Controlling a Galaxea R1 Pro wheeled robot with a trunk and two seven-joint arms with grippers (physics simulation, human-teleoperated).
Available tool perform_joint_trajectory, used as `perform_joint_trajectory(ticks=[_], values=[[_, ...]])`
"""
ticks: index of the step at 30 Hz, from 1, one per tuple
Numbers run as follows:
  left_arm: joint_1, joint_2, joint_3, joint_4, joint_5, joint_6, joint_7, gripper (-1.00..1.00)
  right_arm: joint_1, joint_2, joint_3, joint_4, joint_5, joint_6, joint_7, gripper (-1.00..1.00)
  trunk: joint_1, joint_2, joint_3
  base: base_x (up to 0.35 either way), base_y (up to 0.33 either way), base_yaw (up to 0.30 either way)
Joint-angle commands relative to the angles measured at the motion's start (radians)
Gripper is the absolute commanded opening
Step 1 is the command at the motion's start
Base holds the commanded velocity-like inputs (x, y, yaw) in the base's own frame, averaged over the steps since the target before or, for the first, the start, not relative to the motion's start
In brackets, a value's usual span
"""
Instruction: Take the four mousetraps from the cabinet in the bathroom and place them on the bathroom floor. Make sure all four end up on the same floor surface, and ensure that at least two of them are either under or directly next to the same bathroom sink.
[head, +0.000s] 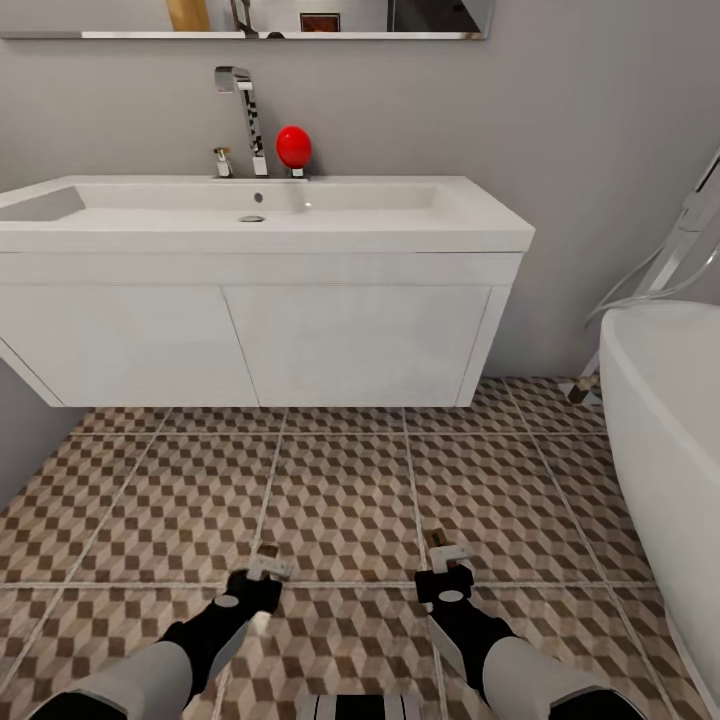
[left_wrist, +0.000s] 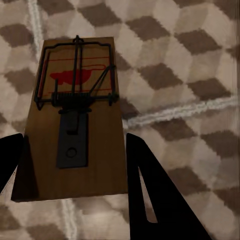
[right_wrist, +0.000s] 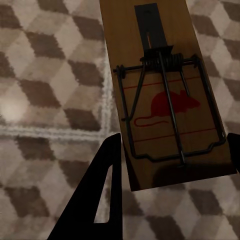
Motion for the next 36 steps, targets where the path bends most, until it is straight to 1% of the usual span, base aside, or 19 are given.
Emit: perform_joint_trajectory(ticks=[1, 3, 4, 5, 6, 10, 12, 17, 22, 28, 31, 34, 36], values=[[0.0, -0.002, -0.007, -0.001, -0.017, -0.011, 0.001, -1.0, -0.001, 0.0, 0.003, 0.001, -0.005, -0.004, -0.004, -1.0, 0.0, 0.0, -0.001, 0.0, 0.0, 0.0], [0.0, -0.007, -0.006, -0.004, -0.043, -0.047, 0.001, -1.0, -0.001, 0.001, 0.001, 0.001, -0.005, -0.004, -0.003, -1.0, 0.0, 0.0, -0.001, 0.0, 0.0, 0.0], [0.0, -0.009, -0.006, -0.005, -0.046, -0.061, 0.001, -1.0, -0.001, 0.001, 0.001, 0.001, -0.005, -0.003, -0.003, -1.0, 0.0, 0.0, -0.001, 0.0, 0.0, 0.0], [0.0, -0.013, -0.006, -0.005, -0.051, -0.089, 0.002, -1.0, -0.001, 0.001, 0.0, 0.001, -0.005, -0.003, -0.003, -1.0, 0.0, 0.0, -0.001, 0.0, 0.0, 0.0], [0.0, -0.016, -0.006, -0.005, -0.053, -0.112, 0.002, -1.0, -0.001, 0.001, -0.001, 0.001, -0.005, -0.003, -0.003, -1.0, 0.0, 0.0, -0.001, 0.0, 0.0, 0.0], [0.0, -0.018, -0.005, -0.005, -0.056, -0.148, 0.003, -1.0, -0.001, 0.001, -0.004, 0.001, -0.005, -0.002, -0.003, -1.0, 0.0, 0.0, -0.001, 0.0, 0.0, 0.0], [0.0, -0.017, -0.004, -0.005, -0.055, -0.155, 0.002, -1.0, -0.001, 0.001, -0.004, 0.001, -0.006, -0.001, -0.003, -1.0, 0.0, 0.0, -0.001, 0.0, 0.0, 0.0], [0.0, -0.014, -0.002, -0.011, -0.054, -0.158, 0.003, -1.0, -0.001, 0.0, -0.004, 0.001, -0.006, 0.001, -0.006, -1.0, 0.0, 0.0, -0.001, 0.0, 0.0, 0.0], [0.0, -0.019, 0.001, -0.051, -0.053, -0.15, 0.006, -1.0, -0.001, -0.002, -0.004, 0.001, -0.007, 0.003, -0.012, -1.0, 0.0, 0.0, -0.001, 0.0, 0.0, 0.0], [0.0, -0.02, 0.008, -0.096, -0.044, -0.12, 0.008, -1.0, -0.001, -0.001, -0.004, 0.0, -0.007, 0.004, -0.015, -1.0, 0.0, 0.0, -0.001, 0.0, 0.0, 0.0], [0.0, -0.021, 0.011, -0.121, -0.022, -0.112, 0.01, -1.0, -0.001, 0.0, -0.003, 0.0, -0.006, 0.002, -0.015, -1.0, 0.0, 0.0, -0.001, 0.0, 0.0, 0.0], [0.0, -0.022, 0.01, -0.136, 0.008, -0.11, 0.012, -1.0, -0.001, 0.0, -0.003, 0.0, -0.005, 0.001, -0.016, -1.0, 0.0, 0.0, -0.001, 0.0, 0.0, 0.0], [0.0, -0.022, 0.01, -0.139, 0.018, -0.109, 0.013, -1.0, -0.001, 0.0, -0.003, 0.0, -0.005, 0.001, -0.016, -1.0, 0.001, -0.001, -0.008, 0.0, 0.0, 0.0]])
